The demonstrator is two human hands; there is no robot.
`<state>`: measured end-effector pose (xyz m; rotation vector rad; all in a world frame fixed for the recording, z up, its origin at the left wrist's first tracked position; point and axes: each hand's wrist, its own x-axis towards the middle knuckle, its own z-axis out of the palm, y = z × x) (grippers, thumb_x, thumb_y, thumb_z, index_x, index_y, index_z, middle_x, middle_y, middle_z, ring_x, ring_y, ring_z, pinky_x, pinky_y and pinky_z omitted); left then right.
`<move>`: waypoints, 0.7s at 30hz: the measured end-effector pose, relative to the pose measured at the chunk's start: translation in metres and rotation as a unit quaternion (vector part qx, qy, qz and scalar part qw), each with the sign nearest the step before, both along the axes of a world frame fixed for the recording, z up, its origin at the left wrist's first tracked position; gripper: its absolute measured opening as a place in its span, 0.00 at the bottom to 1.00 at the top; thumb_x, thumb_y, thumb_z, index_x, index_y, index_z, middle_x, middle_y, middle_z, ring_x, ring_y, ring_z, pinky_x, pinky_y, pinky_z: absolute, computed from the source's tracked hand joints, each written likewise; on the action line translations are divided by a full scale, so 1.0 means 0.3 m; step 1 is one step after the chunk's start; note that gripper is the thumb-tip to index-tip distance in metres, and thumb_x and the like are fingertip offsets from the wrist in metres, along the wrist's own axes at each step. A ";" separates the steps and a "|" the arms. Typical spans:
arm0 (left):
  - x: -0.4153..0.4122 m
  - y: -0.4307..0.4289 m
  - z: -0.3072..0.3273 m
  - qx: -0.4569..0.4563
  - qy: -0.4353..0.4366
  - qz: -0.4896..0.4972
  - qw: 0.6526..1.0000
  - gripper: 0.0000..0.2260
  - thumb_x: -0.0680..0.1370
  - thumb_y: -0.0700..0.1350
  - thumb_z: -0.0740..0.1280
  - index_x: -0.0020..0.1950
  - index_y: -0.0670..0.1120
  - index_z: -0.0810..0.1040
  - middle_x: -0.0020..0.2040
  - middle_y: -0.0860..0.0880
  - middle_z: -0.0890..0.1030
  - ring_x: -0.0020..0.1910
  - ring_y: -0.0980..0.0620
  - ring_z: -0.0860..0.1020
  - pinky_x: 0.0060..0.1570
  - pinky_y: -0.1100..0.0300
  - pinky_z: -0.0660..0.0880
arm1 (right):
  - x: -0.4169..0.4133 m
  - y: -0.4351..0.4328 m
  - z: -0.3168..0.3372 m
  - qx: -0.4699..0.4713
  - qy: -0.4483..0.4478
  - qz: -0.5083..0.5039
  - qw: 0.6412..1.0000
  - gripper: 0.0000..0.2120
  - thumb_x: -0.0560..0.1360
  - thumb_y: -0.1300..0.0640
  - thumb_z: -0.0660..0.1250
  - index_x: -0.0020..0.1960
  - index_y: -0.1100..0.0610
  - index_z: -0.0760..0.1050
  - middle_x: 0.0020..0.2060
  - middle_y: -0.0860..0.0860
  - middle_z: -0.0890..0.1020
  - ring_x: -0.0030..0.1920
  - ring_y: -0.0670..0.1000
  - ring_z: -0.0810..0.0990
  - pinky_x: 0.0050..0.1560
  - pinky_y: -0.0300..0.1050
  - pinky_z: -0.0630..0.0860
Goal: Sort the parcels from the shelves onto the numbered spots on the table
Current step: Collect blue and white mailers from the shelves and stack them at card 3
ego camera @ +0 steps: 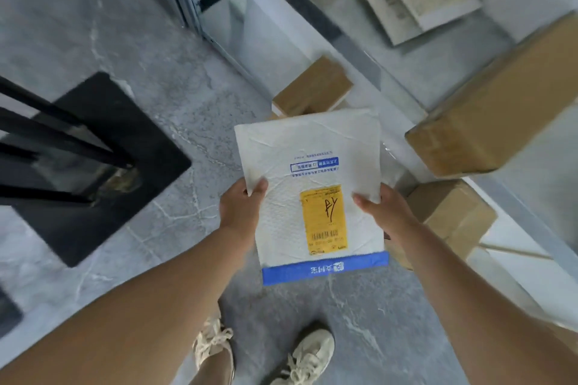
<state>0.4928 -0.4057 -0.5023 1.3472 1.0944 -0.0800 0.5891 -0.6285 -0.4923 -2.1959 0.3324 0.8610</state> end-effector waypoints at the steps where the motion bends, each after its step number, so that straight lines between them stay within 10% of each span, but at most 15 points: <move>1: -0.008 0.022 0.061 0.016 0.000 -0.014 1.000 0.05 0.78 0.46 0.68 0.51 0.47 0.80 0.44 0.50 0.82 0.44 0.52 0.80 0.43 0.60 0.75 | -0.025 0.016 0.065 0.013 0.006 -0.010 1.000 0.20 0.75 0.56 0.71 0.64 0.59 0.73 0.52 0.54 0.80 0.50 0.52 0.76 0.48 0.42 0.69; 12: -0.321 0.188 0.591 0.105 0.039 0.070 0.991 0.09 0.80 0.45 0.61 0.42 0.44 0.76 0.38 0.47 0.75 0.37 0.52 0.71 0.37 0.59 0.68 | -0.322 0.205 0.530 0.125 0.049 -0.006 0.991 0.19 0.77 0.56 0.67 0.67 0.56 0.71 0.58 0.52 0.80 0.57 0.53 0.77 0.52 0.47 0.71; 21: -0.565 0.198 1.230 0.063 -0.084 0.063 0.992 0.10 0.75 0.52 0.68 0.40 0.46 0.78 0.44 0.42 0.79 0.45 0.45 0.78 0.51 0.50 0.76 | -0.443 0.173 1.162 0.191 0.004 0.018 0.981 0.13 0.76 0.56 0.68 0.61 0.54 0.75 0.52 0.51 0.83 0.54 0.55 0.81 0.58 0.58 0.76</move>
